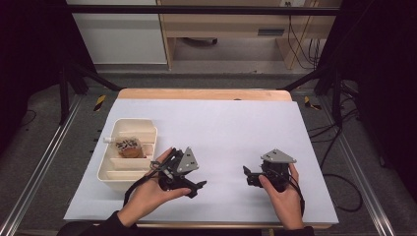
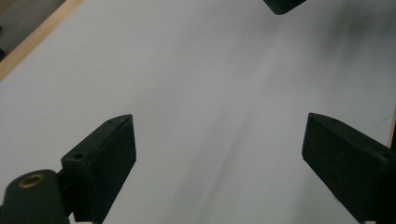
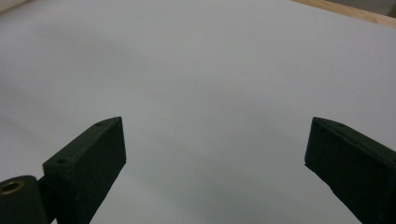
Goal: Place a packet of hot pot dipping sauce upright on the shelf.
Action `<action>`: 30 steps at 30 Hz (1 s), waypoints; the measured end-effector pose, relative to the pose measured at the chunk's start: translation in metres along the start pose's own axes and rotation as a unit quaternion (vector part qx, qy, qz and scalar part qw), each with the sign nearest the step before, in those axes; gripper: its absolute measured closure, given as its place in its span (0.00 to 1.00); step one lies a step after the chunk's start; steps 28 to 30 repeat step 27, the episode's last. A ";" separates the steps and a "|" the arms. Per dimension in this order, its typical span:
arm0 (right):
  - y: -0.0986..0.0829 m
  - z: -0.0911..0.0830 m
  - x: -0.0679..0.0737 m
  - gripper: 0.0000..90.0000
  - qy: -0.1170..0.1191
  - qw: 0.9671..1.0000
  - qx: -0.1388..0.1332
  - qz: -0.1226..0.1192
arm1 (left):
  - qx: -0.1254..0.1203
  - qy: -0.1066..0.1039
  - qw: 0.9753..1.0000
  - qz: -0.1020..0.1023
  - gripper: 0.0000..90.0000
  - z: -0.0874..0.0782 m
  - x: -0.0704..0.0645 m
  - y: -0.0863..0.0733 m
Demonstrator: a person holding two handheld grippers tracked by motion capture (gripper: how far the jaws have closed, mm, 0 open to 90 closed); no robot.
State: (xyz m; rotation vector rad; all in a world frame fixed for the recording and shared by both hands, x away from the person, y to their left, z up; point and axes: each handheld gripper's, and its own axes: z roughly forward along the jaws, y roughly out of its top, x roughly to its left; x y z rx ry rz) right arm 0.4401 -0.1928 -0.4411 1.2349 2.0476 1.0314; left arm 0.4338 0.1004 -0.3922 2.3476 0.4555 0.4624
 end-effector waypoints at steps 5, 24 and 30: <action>0.000 0.000 0.000 0.06 0.001 1.000 -0.001 0.000 | 0.003 -0.004 1.000 -0.005 0.10 0.016 -0.005 -0.003; 0.000 0.002 0.004 0.06 0.005 1.000 0.004 -0.007 | -0.015 0.008 0.997 -0.074 0.08 0.049 0.007 -0.038; 0.001 0.002 0.005 0.06 0.008 1.000 0.007 -0.012 | -0.017 0.016 0.997 -0.079 0.08 0.046 0.010 -0.044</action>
